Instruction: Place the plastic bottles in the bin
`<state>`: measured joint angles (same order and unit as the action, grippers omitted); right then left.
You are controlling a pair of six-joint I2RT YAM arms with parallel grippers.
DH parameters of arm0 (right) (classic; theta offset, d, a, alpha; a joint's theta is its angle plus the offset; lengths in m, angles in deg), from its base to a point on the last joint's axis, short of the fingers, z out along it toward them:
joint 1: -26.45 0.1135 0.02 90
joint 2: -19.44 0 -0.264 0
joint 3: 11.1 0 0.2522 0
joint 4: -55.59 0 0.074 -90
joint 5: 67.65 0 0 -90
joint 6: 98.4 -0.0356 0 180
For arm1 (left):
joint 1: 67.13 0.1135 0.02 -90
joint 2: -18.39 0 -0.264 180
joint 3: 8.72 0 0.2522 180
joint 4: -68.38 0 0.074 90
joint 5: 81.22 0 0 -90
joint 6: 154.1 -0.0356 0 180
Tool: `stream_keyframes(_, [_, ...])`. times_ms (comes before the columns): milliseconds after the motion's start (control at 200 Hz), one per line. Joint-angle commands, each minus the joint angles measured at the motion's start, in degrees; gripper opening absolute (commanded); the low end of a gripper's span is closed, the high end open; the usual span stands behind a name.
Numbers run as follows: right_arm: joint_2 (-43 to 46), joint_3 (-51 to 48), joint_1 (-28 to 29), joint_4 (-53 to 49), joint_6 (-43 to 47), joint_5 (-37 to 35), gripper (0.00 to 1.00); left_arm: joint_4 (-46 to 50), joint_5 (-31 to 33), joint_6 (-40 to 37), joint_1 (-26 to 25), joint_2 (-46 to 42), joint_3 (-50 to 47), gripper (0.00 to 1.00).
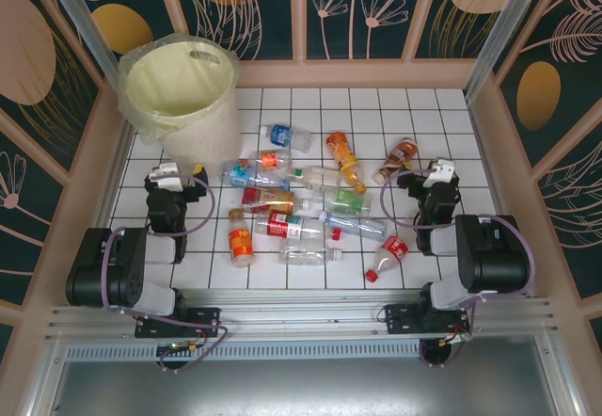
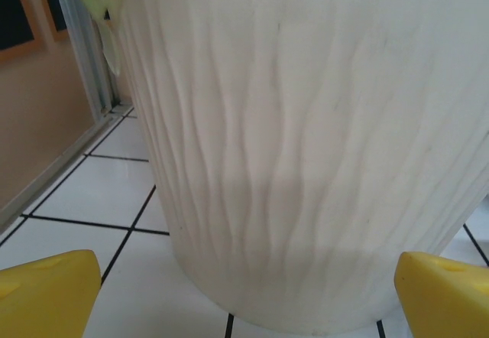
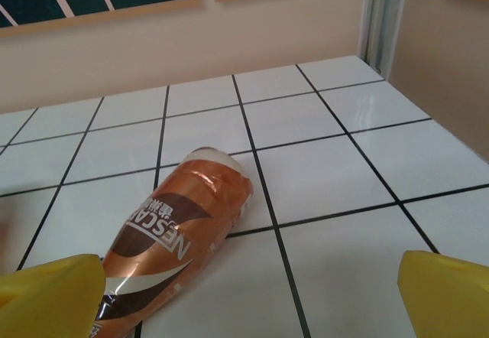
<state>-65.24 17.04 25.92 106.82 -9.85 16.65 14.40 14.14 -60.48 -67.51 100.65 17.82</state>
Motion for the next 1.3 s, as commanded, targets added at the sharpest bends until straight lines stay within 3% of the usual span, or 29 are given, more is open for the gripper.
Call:
stream_keyframes(0, [5.4, 1.5, 0.4, -4.6, 0.6, 0.9, 0.99, 4.1, 0.8, -0.2, -0.2, -5.3, 1.6, 0.99])
stream_keyframes(240, [16.3, 4.1, 2.0, -18.8, -2.9, 3.7, 0.99, 18.3, 2.9, 6.9, -0.2, -15.5, 4.3, 0.99])
stream_keyframes(410, [25.1, 8.1, 5.9, -33.1, -9.7, 4.4, 0.99, 32.6, -3.1, 15.9, -0.4, -22.5, 7.4, 0.99])
stream_keyframes(560, [30.4, 13.6, 13.5, -50.0, -20.0, -10.2, 0.99, 42.9, -8.3, 23.9, -0.8, -30.1, 9.7, 0.99])
stream_keyframes(631, [31.2, 16.3, 15.6, -56.2, -20.5, -9.3, 0.99, 47.3, -10.4, 28.7, -1.1, -33.0, 10.9, 0.99])
stream_keyframes(926, [32.3, 25.7, 23.9, -76.6, -20.9, 1.1, 0.98, 54.0, -28.6, 41.2, -2.9, -36.8, 14.0, 0.99])
stream_keyframes(1086, [31.3, 28.6, 29.6, -84.6, -20.7, 7.2, 0.99, 60.7, -38.4, 40.5, -4.0, -35.3, 17.7, 0.99])
stream_keyframes(1196, [31.0, 30.1, 34.6, -90.3, -20.9, 7.4, 0.99, 62.6, -47.8, 38.3, -4.5, -33.9, 19.9, 0.99])
stream_keyframes(1291, [31.3, 31.1, 39.5, -94.7, -20.7, 6.6, 0.98, 63.5, -50.5, 37.3, -5.1, -34.0, 21.6, 0.99])
